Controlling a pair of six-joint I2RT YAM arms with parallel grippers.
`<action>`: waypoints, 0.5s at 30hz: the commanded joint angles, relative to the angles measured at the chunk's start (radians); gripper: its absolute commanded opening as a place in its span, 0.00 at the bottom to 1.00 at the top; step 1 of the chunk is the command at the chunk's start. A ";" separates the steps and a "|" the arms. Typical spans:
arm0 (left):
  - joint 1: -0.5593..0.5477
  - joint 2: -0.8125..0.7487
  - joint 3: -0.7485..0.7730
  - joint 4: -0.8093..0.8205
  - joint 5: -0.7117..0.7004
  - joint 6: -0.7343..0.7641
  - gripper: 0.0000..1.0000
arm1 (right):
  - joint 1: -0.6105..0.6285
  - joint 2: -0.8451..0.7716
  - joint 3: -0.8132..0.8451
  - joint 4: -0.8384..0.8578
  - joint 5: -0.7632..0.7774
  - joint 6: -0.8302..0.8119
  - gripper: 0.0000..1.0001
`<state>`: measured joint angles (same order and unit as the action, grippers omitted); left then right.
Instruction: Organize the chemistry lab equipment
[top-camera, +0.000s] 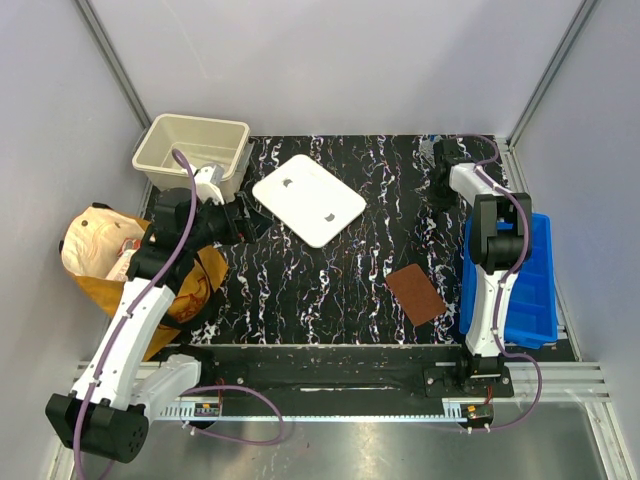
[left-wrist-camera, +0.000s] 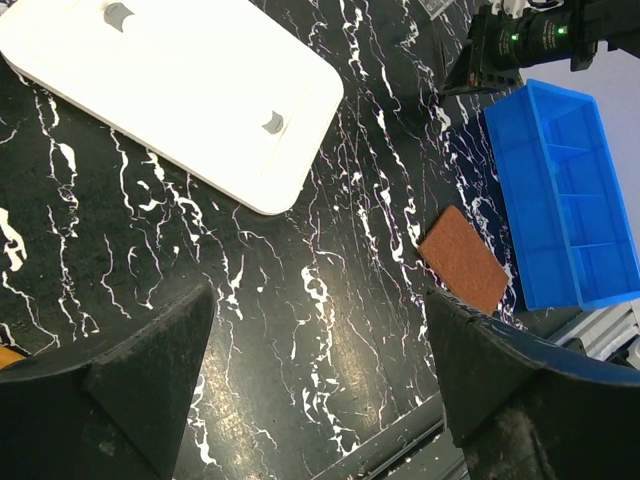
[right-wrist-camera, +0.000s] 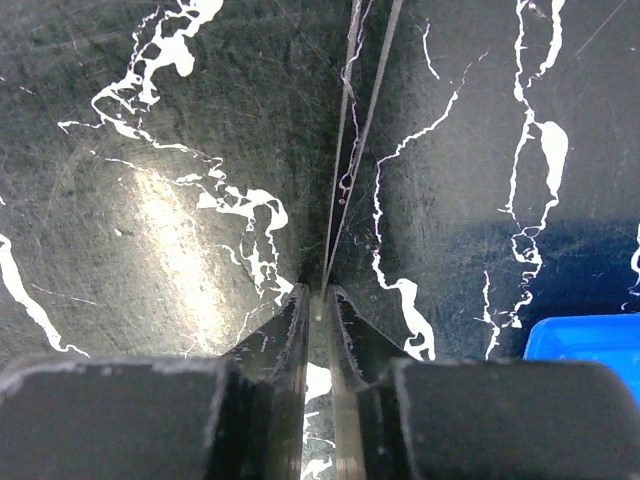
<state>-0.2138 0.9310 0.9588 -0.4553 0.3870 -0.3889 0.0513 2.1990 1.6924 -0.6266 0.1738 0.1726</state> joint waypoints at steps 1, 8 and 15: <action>0.007 -0.011 0.001 0.033 -0.025 0.019 0.89 | -0.004 0.015 0.021 -0.030 -0.048 -0.010 0.12; 0.007 -0.017 0.000 0.033 -0.030 0.036 0.86 | 0.004 -0.102 -0.101 0.045 -0.171 0.007 0.00; 0.001 -0.003 0.003 0.015 -0.077 0.035 0.85 | 0.027 -0.430 -0.414 0.299 -0.359 0.116 0.00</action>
<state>-0.2111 0.9310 0.9581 -0.4564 0.3538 -0.3637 0.0601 1.9888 1.3987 -0.5045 -0.0338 0.2115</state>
